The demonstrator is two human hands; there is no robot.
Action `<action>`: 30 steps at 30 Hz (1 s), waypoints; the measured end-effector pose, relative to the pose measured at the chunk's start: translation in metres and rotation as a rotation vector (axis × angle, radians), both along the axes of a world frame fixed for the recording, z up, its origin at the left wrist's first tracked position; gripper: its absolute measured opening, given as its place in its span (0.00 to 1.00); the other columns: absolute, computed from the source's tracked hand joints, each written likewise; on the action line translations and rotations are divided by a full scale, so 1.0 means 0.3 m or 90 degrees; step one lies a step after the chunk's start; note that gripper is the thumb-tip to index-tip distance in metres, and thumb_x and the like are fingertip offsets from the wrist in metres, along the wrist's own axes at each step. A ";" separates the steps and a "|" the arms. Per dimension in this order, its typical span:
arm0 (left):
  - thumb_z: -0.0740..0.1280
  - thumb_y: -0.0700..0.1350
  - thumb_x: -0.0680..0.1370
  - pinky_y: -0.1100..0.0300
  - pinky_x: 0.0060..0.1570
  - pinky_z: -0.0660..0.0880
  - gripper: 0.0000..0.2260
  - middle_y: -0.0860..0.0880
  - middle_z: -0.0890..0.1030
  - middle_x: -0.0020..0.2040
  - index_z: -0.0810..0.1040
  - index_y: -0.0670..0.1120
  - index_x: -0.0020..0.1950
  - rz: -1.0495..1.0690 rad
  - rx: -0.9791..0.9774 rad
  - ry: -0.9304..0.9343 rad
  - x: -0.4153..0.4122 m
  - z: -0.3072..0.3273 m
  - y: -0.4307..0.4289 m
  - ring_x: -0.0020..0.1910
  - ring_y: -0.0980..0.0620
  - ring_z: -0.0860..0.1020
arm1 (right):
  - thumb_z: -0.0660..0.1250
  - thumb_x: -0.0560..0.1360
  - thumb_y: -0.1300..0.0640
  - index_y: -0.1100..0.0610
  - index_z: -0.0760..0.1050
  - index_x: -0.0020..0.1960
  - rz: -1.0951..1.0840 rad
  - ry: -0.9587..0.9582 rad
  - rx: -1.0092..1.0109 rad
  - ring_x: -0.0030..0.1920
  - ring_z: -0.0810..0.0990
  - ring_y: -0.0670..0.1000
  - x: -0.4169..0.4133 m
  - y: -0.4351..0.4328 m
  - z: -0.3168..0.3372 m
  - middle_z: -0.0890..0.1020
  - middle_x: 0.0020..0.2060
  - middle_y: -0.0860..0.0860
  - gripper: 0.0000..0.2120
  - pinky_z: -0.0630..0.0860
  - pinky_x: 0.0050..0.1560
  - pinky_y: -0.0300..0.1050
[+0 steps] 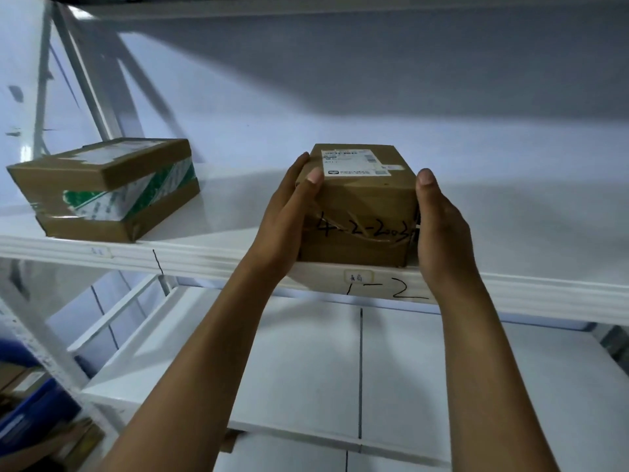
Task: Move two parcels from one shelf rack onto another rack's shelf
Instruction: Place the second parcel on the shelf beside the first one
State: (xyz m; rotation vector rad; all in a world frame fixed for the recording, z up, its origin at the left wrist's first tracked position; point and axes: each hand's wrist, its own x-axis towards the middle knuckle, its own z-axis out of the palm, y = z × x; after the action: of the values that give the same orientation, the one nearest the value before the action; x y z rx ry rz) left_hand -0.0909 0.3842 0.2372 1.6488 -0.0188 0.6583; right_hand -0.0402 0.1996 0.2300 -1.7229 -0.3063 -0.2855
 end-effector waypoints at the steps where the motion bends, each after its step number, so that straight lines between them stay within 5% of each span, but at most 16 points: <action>1: 0.62 0.67 0.75 0.47 0.78 0.71 0.32 0.58 0.80 0.71 0.70 0.58 0.79 0.000 -0.006 0.003 0.001 -0.001 0.000 0.71 0.60 0.78 | 0.50 0.81 0.31 0.49 0.80 0.54 -0.003 -0.001 -0.001 0.49 0.79 0.40 -0.005 0.000 0.001 0.81 0.45 0.41 0.28 0.72 0.47 0.38; 3: 0.62 0.65 0.76 0.50 0.76 0.73 0.26 0.64 0.82 0.63 0.71 0.62 0.74 -0.002 -0.003 0.010 -0.002 -0.003 -0.004 0.65 0.68 0.79 | 0.50 0.82 0.32 0.48 0.79 0.54 -0.007 -0.003 0.008 0.49 0.79 0.39 -0.015 -0.001 0.001 0.81 0.46 0.41 0.26 0.73 0.46 0.38; 10: 0.62 0.69 0.72 0.49 0.79 0.70 0.41 0.58 0.77 0.73 0.65 0.55 0.84 -0.010 -0.005 0.010 -0.022 0.002 -0.019 0.74 0.57 0.76 | 0.49 0.78 0.28 0.49 0.81 0.57 -0.030 -0.003 0.004 0.52 0.81 0.46 -0.026 0.000 0.001 0.83 0.47 0.42 0.33 0.76 0.54 0.46; 16: 0.61 0.66 0.78 0.62 0.67 0.74 0.34 0.72 0.77 0.60 0.66 0.56 0.84 -0.008 0.039 0.013 -0.023 -0.003 -0.009 0.56 0.79 0.77 | 0.50 0.79 0.30 0.49 0.80 0.52 -0.053 -0.015 0.015 0.53 0.82 0.53 -0.040 -0.003 0.006 0.83 0.45 0.44 0.29 0.76 0.54 0.48; 19: 0.60 0.69 0.78 0.59 0.71 0.72 0.36 0.66 0.77 0.69 0.65 0.56 0.84 0.004 0.030 0.033 -0.035 0.002 -0.022 0.64 0.71 0.77 | 0.48 0.73 0.26 0.47 0.80 0.55 -0.055 -0.015 0.019 0.56 0.82 0.53 -0.050 0.002 0.015 0.83 0.48 0.44 0.33 0.77 0.61 0.51; 23: 0.45 0.63 0.87 0.58 0.68 0.79 0.23 0.64 0.81 0.69 0.69 0.61 0.77 -0.011 -0.067 0.035 -0.044 0.009 -0.039 0.65 0.69 0.80 | 0.49 0.72 0.26 0.47 0.78 0.59 -0.054 -0.020 0.071 0.57 0.82 0.50 -0.048 0.002 0.011 0.82 0.50 0.40 0.33 0.77 0.64 0.54; 25: 0.40 0.62 0.87 0.43 0.82 0.63 0.28 0.56 0.67 0.84 0.59 0.57 0.86 0.006 -0.100 0.038 -0.046 0.008 -0.039 0.83 0.56 0.66 | 0.49 0.78 0.29 0.48 0.77 0.59 -0.065 -0.035 0.084 0.53 0.81 0.47 -0.043 0.002 -0.007 0.81 0.48 0.40 0.29 0.76 0.63 0.53; 27: 0.39 0.63 0.86 0.38 0.84 0.53 0.31 0.52 0.60 0.87 0.56 0.54 0.87 0.025 -0.113 0.037 -0.045 -0.002 -0.028 0.87 0.50 0.57 | 0.48 0.83 0.35 0.49 0.76 0.59 -0.087 -0.044 0.088 0.50 0.79 0.45 -0.047 0.001 -0.016 0.79 0.46 0.40 0.24 0.74 0.61 0.51; 30: 0.40 0.64 0.86 0.39 0.85 0.51 0.32 0.50 0.61 0.87 0.56 0.52 0.87 0.050 -0.132 0.053 -0.063 -0.014 -0.007 0.87 0.50 0.57 | 0.48 0.84 0.38 0.51 0.76 0.57 -0.114 -0.014 0.110 0.57 0.79 0.51 -0.062 -0.017 -0.009 0.81 0.54 0.48 0.24 0.73 0.68 0.56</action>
State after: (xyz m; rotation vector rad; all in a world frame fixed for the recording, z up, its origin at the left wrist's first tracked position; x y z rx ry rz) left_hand -0.1098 0.3822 0.2331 1.4800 0.1700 0.6290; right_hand -0.0587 0.1946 0.2275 -1.5789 -0.1389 -0.4496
